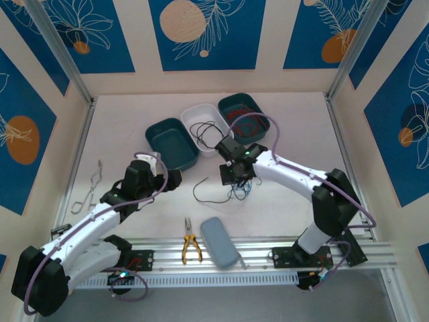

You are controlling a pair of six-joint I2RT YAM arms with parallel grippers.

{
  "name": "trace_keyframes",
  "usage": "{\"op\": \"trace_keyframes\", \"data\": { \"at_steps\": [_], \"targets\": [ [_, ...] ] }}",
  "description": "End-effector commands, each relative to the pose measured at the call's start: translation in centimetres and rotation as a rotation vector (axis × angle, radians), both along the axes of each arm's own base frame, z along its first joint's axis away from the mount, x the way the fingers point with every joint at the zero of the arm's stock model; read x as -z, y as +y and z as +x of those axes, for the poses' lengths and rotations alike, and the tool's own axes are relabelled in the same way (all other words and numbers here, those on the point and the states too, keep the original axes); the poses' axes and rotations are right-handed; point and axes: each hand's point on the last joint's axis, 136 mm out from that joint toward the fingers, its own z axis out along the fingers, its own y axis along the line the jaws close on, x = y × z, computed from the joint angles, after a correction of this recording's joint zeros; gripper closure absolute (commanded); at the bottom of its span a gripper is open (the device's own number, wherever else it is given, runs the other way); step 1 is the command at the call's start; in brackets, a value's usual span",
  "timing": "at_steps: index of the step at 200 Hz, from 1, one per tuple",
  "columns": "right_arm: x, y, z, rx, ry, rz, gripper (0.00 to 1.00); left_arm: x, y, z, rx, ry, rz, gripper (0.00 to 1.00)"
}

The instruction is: Untangle the cables

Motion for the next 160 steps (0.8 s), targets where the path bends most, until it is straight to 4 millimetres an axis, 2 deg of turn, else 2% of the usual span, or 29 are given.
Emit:
{"op": "trace_keyframes", "data": {
  "at_steps": [1,27,57,80,101,127,160],
  "targets": [
    [-0.1,-0.1,-0.7,0.010,0.038,0.084,1.00,0.5,-0.8,-0.9,0.011,0.041,0.064,0.12],
    [0.1,-0.2,-1.0,0.029,0.071,0.145,1.00,1.9,-2.5,-2.0,0.050,0.073,0.126,0.16],
    [-0.3,0.0,-1.0,0.050,0.088,0.223,1.00,2.9,-6.0,-2.8,0.152,0.069,0.131,0.19],
    [-0.5,-0.3,-0.7,0.079,0.109,0.262,1.00,1.8,-10.0,-3.9,0.351,-0.060,0.121,0.23],
    [-0.6,-0.7,-0.3,0.108,0.136,0.309,1.00,1.1,-12.5,-5.1,0.526,-0.205,0.187,0.21],
    [-1.1,-1.1,0.2,0.136,0.154,0.375,1.00,1.1,-14.3,-6.0,0.669,-0.373,0.295,0.21],
    [-1.2,-1.5,0.5,0.158,0.166,0.414,1.00,2.5,-15.9,-6.8,0.815,-0.443,0.347,0.22]
  ]
}}
